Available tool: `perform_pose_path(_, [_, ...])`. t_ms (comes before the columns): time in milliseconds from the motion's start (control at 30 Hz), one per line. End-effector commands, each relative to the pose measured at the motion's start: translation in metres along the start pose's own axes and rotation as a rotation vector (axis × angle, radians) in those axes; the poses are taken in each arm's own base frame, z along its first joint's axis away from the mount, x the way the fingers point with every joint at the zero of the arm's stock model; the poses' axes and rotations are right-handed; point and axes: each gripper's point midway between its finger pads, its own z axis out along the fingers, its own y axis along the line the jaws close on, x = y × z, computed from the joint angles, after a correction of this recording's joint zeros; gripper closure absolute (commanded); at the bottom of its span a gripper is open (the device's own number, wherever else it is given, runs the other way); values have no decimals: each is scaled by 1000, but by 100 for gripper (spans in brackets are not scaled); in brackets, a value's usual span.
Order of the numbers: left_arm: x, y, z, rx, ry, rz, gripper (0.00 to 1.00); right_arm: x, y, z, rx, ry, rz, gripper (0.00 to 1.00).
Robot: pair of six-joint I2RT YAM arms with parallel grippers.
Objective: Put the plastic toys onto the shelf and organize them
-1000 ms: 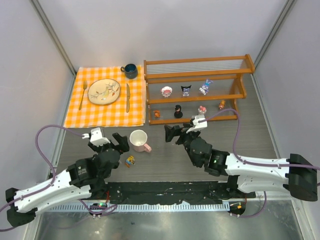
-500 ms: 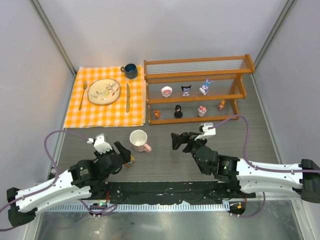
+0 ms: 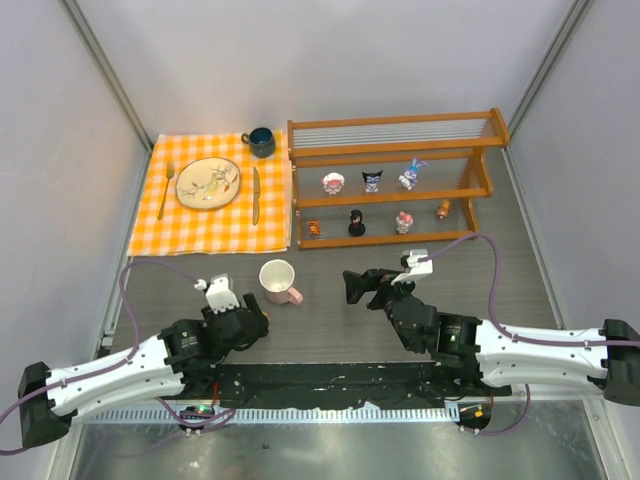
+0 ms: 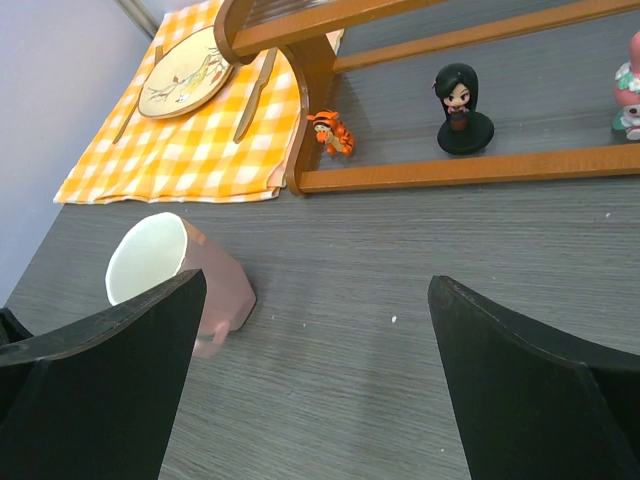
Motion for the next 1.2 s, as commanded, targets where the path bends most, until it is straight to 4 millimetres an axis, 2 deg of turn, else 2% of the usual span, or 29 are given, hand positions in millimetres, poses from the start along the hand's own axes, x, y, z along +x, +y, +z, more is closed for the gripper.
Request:
perform_pose_path(0, [-3,-21,3,81,-16,-31,23,-3,0,-2,-2,-22,63,0])
perform_pose_path(233, [6,-26,7,99,15,-6,26,5,-8,-5,3,-18,84,0])
perform_pose_path(533, [9,-17,13,38,15,-9,27,7,-6,-8,-14,-10,101,0])
perform_pose_path(833, [10,-16,17,43,-5,-25,39,12,-6,-9,-15,1,99,0])
perform_pose_path(1033, [14,-30,17,106,25,5,44,15,-6,-8,-16,7,98,0])
perform_pose_path(1167, [25,-58,15,239,73,46,47,16,-4,-9,-20,11,99,0])
